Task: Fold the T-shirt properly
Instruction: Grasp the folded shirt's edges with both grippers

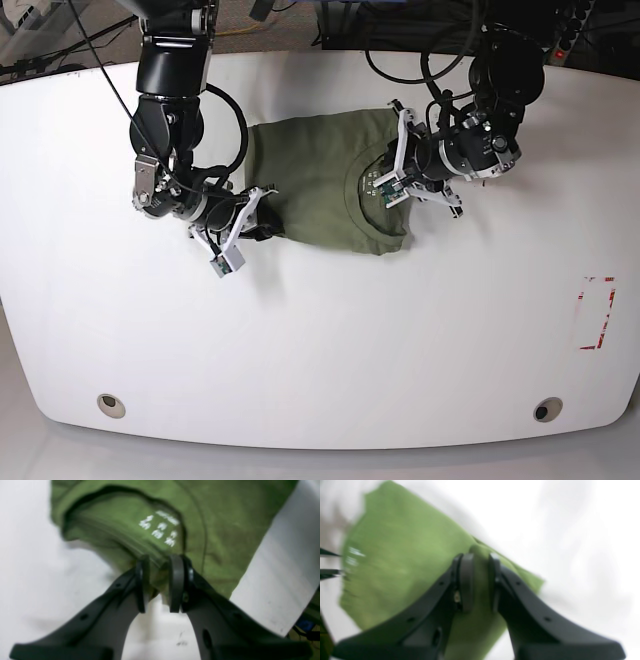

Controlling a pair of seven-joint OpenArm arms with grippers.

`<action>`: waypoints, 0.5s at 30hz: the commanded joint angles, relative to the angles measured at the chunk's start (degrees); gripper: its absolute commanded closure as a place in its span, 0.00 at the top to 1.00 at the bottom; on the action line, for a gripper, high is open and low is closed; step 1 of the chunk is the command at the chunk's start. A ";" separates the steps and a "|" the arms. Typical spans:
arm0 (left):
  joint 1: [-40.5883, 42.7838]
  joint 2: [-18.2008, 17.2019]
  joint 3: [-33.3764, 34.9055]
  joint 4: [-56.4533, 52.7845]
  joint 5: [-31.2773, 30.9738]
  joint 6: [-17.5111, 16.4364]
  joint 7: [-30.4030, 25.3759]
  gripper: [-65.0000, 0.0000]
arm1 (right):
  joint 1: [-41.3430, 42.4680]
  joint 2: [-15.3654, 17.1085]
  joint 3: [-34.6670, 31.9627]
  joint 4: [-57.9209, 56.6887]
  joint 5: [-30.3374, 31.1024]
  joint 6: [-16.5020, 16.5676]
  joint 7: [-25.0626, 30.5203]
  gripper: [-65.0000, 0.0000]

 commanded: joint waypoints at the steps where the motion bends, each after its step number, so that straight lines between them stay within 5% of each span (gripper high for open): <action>1: -1.06 -0.34 0.26 -3.21 1.47 -0.03 -0.45 0.16 | 1.27 0.54 0.11 -0.18 -1.31 0.30 2.32 0.14; 10: -9.24 -0.78 1.05 -17.19 4.37 -0.03 -6.42 0.16 | -1.54 0.63 0.11 6.33 -1.93 0.34 2.06 0.13; 15: -12.49 -2.36 0.88 -15.43 4.20 -0.03 -6.34 0.16 | -3.30 1.34 0.19 15.91 -2.45 0.34 -3.65 0.13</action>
